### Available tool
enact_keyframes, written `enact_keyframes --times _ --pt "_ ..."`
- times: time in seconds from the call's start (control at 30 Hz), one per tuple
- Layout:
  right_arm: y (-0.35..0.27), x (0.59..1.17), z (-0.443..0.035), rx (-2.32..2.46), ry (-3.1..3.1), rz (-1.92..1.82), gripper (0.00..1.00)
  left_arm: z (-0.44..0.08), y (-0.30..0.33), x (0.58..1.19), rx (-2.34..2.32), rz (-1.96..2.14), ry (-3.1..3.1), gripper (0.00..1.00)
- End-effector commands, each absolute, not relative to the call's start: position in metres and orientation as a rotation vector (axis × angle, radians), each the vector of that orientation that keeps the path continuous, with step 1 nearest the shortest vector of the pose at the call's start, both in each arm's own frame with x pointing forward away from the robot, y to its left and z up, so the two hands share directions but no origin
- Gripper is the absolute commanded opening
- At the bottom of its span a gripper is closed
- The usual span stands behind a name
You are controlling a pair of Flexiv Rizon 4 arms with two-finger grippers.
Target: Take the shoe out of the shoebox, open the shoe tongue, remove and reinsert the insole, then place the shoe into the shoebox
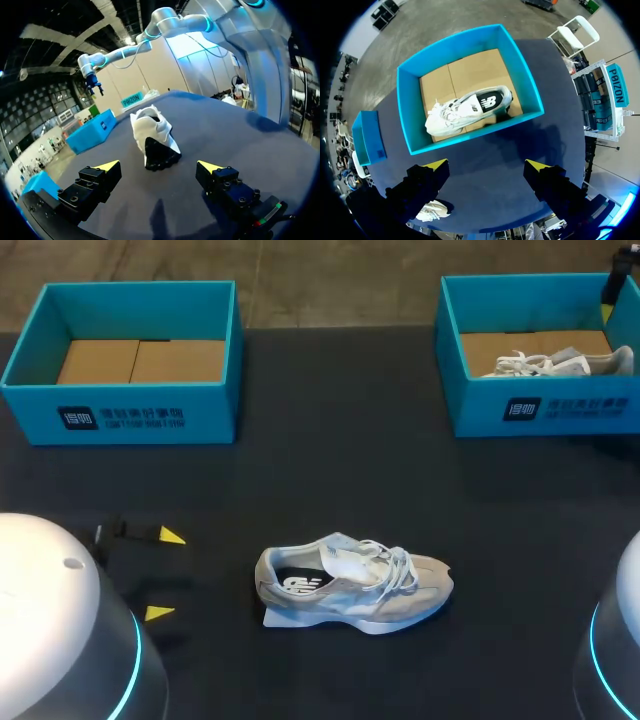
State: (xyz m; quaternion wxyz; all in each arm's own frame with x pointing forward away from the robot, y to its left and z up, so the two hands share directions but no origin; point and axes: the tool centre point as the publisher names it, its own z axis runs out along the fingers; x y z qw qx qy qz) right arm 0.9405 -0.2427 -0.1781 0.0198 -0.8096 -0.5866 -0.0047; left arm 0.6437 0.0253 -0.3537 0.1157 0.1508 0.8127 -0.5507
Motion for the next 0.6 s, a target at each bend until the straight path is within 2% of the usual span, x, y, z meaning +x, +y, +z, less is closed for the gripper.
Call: enact_keyframes --times 0.03,0.6 --pt "-0.242 0.94 -0.178 -2.513 -1.819 -0.013 1.0 -0.359 0.013 0.653 0.413 -1.632 2.414 1.0" --pt "-0.242 0.94 -0.178 -2.513 -1.819 -0.013 1.0 -0.367 -0.006 0.656 0.262 -1.774 2.526 1.0"
